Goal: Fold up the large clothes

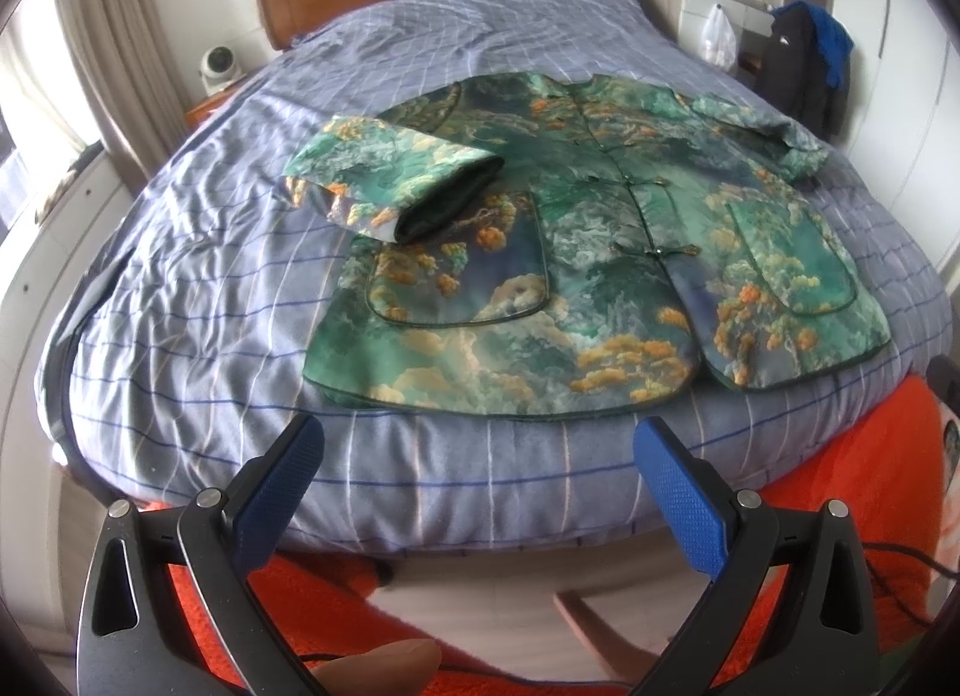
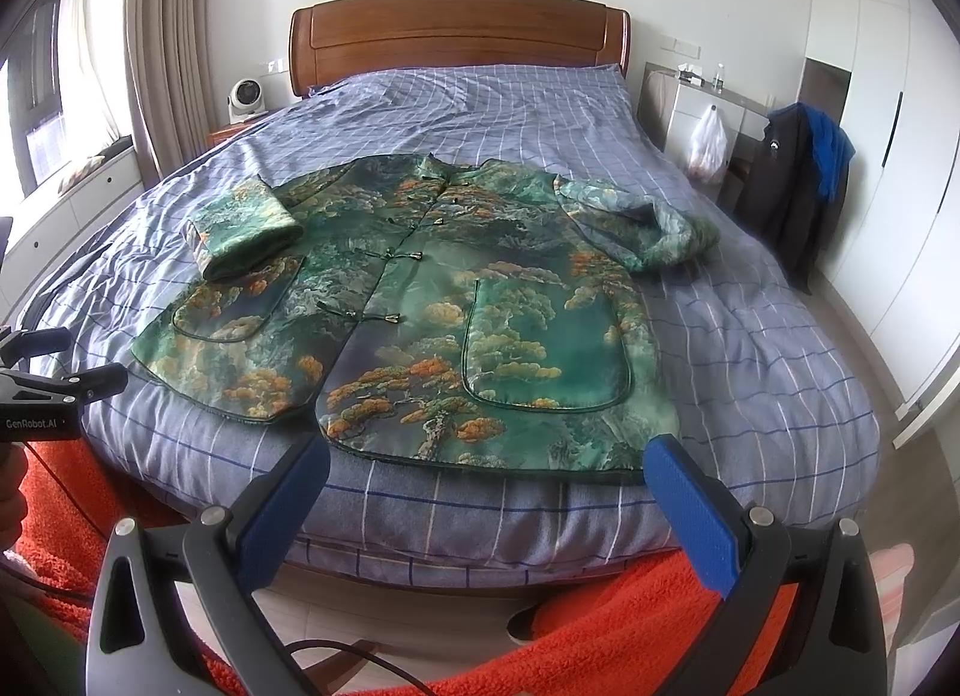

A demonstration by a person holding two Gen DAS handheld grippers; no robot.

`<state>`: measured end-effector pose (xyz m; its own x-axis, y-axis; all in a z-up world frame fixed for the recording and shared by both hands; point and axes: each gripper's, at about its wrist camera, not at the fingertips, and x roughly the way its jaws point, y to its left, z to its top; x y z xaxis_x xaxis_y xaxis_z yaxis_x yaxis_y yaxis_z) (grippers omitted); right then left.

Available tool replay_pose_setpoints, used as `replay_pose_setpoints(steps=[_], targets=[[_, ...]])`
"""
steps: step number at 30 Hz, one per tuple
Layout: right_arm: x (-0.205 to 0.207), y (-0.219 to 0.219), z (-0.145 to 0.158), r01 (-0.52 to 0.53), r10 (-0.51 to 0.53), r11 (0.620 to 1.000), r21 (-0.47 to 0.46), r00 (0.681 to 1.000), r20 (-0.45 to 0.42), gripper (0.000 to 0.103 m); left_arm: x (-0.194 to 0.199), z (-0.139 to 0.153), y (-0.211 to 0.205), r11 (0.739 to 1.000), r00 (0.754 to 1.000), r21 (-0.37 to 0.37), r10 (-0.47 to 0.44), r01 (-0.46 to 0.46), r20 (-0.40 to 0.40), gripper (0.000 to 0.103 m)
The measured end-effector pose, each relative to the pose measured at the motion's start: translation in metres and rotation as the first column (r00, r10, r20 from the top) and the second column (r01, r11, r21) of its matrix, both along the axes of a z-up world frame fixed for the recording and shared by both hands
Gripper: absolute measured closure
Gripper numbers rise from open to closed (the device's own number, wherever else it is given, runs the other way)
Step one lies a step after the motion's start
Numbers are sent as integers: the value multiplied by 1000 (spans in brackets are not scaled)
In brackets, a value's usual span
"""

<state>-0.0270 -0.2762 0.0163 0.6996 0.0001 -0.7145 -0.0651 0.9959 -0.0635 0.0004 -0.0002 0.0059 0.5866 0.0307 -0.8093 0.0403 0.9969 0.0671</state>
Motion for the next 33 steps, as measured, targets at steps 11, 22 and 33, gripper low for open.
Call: replay_pose_setpoints(steps=[11, 22, 33], targets=[[2, 4, -2, -18, 18, 1000, 0, 1000, -4, 0, 2, -2, 13, 996, 999, -86, 33, -34, -12, 0], [4, 6, -2, -30, 30, 1000, 1, 1000, -5, 0, 6, -5, 18, 988, 998, -149, 38, -43, -41, 0], [6, 9, -3, -44, 44, 999, 0, 999, -6, 0, 6, -8, 22, 988, 996, -132, 74, -79, -42, 0]])
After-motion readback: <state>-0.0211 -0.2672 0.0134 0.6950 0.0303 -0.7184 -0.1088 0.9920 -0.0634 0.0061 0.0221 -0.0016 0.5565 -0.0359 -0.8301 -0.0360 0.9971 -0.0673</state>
